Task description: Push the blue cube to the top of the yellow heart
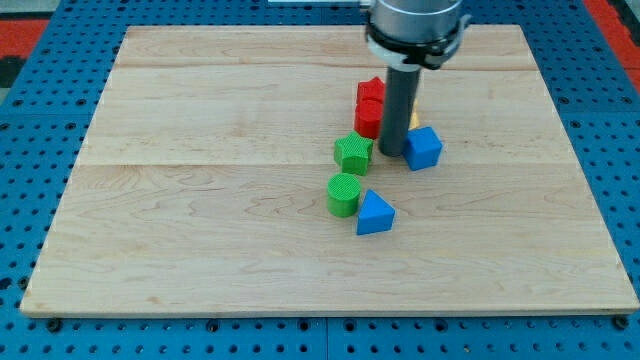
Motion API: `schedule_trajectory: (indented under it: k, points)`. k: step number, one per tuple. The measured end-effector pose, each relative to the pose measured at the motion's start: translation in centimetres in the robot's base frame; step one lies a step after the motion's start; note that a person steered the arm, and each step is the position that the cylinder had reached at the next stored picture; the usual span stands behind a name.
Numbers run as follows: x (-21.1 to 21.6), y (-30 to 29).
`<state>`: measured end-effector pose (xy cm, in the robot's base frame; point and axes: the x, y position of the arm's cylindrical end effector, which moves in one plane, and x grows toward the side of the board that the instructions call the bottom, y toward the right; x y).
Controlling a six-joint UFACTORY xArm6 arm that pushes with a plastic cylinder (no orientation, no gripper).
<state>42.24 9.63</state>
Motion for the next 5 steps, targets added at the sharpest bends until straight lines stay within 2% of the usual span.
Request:
schedule_trajectory:
  k: [1,2,3,5]
  points:
    - [0.4,4.0]
    - [5.0,3.2]
    - [5.8,4.2]
    - [-0.9,8.5]
